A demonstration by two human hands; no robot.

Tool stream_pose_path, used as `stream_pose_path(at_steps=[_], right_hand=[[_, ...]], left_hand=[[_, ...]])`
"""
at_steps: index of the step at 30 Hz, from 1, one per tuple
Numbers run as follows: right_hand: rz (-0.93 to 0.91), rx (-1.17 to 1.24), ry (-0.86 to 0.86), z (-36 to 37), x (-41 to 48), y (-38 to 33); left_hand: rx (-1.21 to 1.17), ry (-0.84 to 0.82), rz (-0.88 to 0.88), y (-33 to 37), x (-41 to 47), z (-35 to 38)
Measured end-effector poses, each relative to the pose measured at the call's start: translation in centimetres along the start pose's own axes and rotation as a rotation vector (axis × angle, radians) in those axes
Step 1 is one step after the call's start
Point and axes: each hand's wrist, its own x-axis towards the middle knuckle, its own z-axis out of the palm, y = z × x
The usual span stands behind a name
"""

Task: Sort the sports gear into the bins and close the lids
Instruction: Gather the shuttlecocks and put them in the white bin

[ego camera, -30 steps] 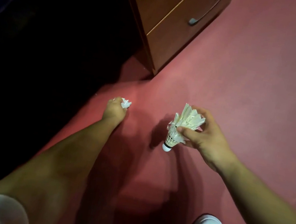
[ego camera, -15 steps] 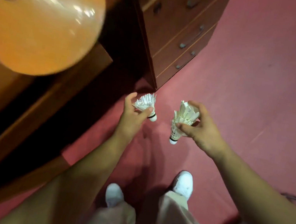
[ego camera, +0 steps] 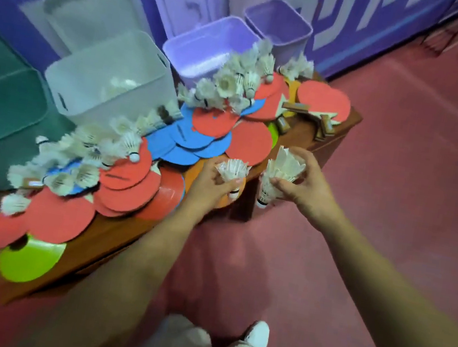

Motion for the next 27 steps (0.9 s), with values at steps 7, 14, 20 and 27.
stream_pose_path(at_steps=[7, 14, 20, 27], right_hand=[[-0.174, -0.061, -0.184, 8.4, 6.9, -10.8], [-0.180, 0.013, -0.286, 19.7, 15.9, -16.6], [-0.095, 0.000, -0.290, 28.9, 24.5, -18.6], [0.119, -0.063, -0.201, 35.8, 32.9, -17.3]], left_hand=[[0.030, 0.271, 0.079, 5.9, 1.7, -12.5], [-0.005, 0.483, 0.057, 6.9, 7.6, -25.5], [0.013, 0.499, -0.026, 6.1, 15.2, -32.8], [0.128, 0.425, -0.159, 3.8, 22.1, -36.9]])
